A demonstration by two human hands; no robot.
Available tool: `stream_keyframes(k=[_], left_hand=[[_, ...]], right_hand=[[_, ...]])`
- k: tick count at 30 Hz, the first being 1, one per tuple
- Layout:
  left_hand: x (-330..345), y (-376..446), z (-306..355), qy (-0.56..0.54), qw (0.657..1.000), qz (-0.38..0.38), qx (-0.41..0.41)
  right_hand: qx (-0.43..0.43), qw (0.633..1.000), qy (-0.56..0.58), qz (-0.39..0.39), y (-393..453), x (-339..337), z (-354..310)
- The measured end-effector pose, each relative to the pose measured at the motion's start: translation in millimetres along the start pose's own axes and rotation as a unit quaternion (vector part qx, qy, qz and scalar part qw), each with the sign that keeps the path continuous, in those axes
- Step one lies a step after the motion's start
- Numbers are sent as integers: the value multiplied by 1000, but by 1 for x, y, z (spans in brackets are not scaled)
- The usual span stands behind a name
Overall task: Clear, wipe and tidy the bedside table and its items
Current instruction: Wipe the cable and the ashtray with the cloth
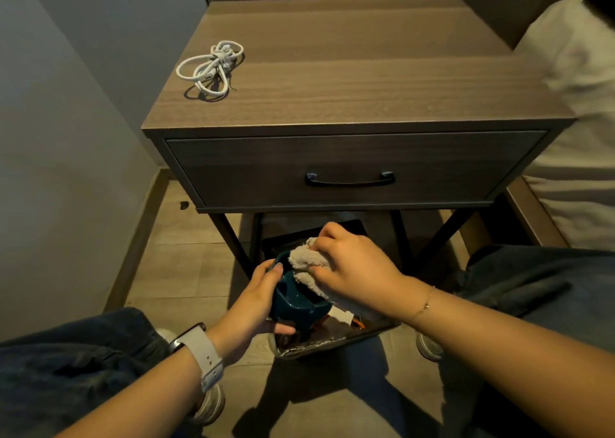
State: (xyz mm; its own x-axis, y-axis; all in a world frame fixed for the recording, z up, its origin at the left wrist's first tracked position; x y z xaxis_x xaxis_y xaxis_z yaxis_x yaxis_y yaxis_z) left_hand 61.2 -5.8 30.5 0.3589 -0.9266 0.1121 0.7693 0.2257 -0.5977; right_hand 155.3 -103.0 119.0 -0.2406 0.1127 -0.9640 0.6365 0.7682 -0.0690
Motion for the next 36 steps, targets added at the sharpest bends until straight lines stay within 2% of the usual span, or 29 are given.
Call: stream_keyframes(k=[3, 6, 9, 14, 19, 22, 26, 31, 36], left_hand=[[1, 3, 3, 19, 999, 17, 19], [-2, 10, 4, 29, 999, 32, 17], [-9, 13, 2, 41, 998, 39, 6], [-15, 18, 9, 118, 992, 24, 47], [-24, 21, 32, 192, 977, 6, 94], [-25, 18, 39, 204, 973, -6, 103], [-22, 12, 46, 203, 973, -17, 106], [-20, 4, 48, 173, 980, -33, 94], [-3, -13, 33, 141, 985, -71, 63]], right_hand=[[7, 999, -48, 8, 7, 9, -11], [33, 999, -33, 22, 14, 15, -16], [84, 995, 27, 38, 24, 22, -9], [99, 988, 122, 13, 28, 51, -16], [120, 945, 301, 44, 30, 58, -25], [90, 939, 330, 39, 31, 55, -36], [0, 948, 319, 19, 30, 46, -45], [-113, 946, 295, -74, 26, 39, -60], [-169, 944, 225, -173, 5, 40, -65]])
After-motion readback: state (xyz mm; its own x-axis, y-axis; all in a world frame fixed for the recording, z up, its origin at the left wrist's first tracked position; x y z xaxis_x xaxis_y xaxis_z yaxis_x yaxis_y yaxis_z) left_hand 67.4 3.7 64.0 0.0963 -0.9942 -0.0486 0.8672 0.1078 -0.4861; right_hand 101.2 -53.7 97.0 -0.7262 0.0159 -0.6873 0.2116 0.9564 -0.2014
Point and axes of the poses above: each hand's wrist, its own y-axis towards the middle knuckle, its own x-axis out of the palm, z = x × y, the point moved 10 cm from there along y, towards the middle knuckle, and after that the axes turned 7 degrees about -y, right-handed, at the moved point
